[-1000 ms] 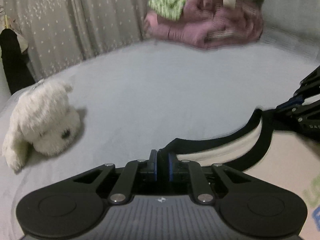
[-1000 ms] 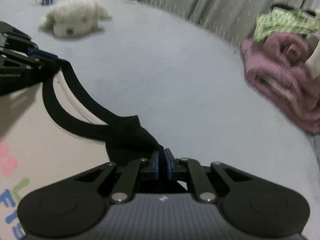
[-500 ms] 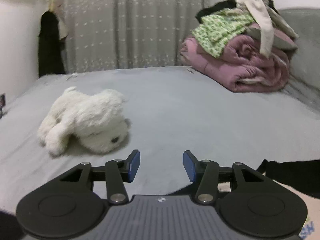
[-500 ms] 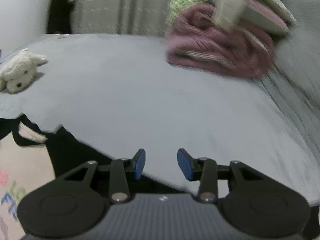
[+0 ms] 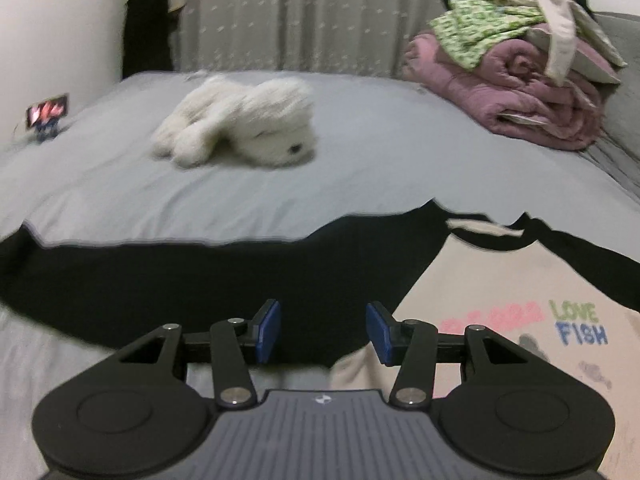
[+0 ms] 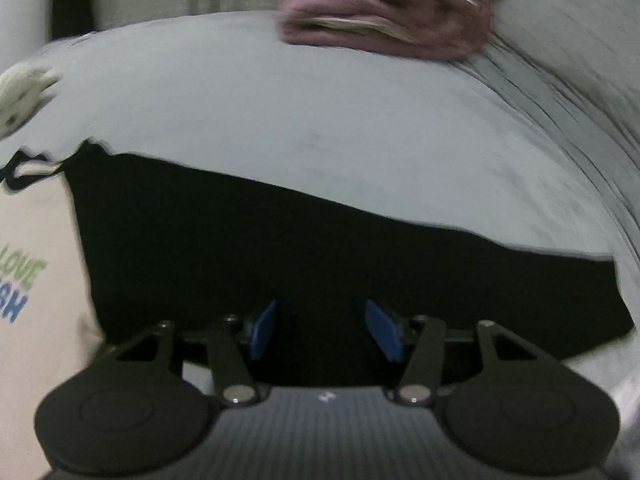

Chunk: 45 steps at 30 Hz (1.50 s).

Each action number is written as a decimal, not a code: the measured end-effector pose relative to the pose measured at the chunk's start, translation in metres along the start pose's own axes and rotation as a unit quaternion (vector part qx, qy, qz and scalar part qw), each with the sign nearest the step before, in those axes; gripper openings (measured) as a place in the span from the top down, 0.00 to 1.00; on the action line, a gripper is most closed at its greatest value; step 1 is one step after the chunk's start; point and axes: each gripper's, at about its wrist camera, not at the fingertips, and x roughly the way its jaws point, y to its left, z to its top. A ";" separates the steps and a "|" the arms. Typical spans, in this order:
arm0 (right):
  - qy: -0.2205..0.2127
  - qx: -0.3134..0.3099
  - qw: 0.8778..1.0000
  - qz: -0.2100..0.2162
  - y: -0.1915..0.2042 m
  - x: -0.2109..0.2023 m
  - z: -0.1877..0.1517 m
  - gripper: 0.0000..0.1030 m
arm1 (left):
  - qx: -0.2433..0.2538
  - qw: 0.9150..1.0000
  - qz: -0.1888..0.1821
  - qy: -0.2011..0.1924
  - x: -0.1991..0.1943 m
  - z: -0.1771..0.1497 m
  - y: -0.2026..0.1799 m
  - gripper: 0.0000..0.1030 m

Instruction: Fold clothes

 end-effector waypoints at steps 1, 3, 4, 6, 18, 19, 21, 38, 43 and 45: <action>-0.002 -0.006 1.000 -0.007 0.001 -0.005 -0.002 0.54 | -0.010 1.000 0.002 0.002 -0.002 -0.002 0.003 0.54; -0.015 -0.024 1.000 -0.002 0.011 -0.020 -0.007 0.55 | -0.026 1.000 0.002 0.004 -0.008 -0.006 0.008 0.55; -0.025 -0.031 0.999 0.016 0.020 -0.029 -0.010 0.55 | -0.031 1.000 0.000 0.005 -0.011 -0.010 0.008 0.55; -0.041 -0.040 0.997 0.057 0.038 -0.043 -0.017 0.57 | -0.033 0.999 -0.003 0.006 -0.020 -0.018 0.007 0.55; -0.036 -0.021 0.990 0.132 0.088 -0.070 -0.068 0.84 | 0.007 0.998 0.018 0.052 -0.057 -0.068 -0.005 0.55; -0.033 -0.023 0.991 0.127 0.087 -0.074 -0.072 0.84 | 0.001 0.998 0.018 0.056 -0.059 -0.069 -0.003 0.55; -0.028 -0.029 0.993 0.113 0.086 -0.081 -0.083 0.81 | -0.012 0.998 0.011 0.057 -0.066 -0.073 0.001 0.55; -0.012 0.051 0.990 0.127 0.060 -0.169 -0.176 0.72 | -0.043 0.992 -0.069 0.099 -0.143 -0.133 0.026 0.54; 0.006 0.139 0.975 0.171 0.029 -0.186 -0.198 0.66 | -0.013 0.992 -0.076 0.099 -0.150 -0.149 0.016 0.55; 0.020 0.198 0.957 0.212 0.013 -0.186 -0.205 0.66 | -0.008 0.992 -0.079 0.094 -0.152 -0.152 0.016 0.67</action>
